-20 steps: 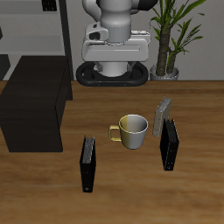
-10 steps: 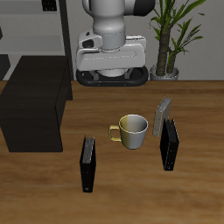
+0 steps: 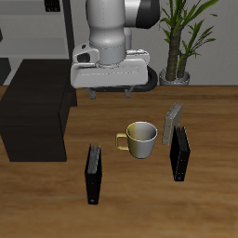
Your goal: Place the right black book upright on top of the shelf and place the white-yellow mug on top of the shelf
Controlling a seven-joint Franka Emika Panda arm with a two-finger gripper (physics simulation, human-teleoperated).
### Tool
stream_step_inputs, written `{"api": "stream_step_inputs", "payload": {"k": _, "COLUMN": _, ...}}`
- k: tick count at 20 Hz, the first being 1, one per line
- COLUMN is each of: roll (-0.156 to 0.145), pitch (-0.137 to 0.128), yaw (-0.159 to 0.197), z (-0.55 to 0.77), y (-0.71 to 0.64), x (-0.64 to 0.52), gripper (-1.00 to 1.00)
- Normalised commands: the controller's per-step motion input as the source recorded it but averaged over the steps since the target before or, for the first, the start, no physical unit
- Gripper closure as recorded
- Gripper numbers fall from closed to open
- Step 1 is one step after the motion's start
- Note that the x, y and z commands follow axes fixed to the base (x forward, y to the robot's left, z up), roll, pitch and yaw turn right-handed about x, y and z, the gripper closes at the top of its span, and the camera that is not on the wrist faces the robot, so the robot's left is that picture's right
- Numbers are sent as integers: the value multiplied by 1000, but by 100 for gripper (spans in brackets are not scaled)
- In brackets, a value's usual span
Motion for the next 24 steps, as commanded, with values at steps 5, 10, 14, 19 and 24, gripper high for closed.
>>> {"api": "stream_step_inputs", "payload": {"k": 5, "roll": -12, "pitch": -27, "yaw": -35, "z": -98, "y": -157, "x": 303, "gripper": -100}}
{"api": "stream_step_inputs", "payload": {"k": 10, "roll": 16, "pitch": -24, "yaw": -34, "z": -184, "y": -169, "x": 235, "gripper": -100}}
{"api": "stream_step_inputs", "payload": {"k": 14, "roll": -6, "pitch": -59, "yaw": -41, "z": -244, "y": -293, "x": 158, "gripper": -100}}
{"api": "stream_step_inputs", "payload": {"k": 19, "roll": 8, "pitch": -9, "yaw": -9, "z": -216, "y": -131, "x": 128, "gripper": -100}}
{"api": "stream_step_inputs", "payload": {"k": 24, "roll": -4, "pitch": -3, "yaw": -22, "z": -319, "y": -87, "x": 134, "gripper": -100}}
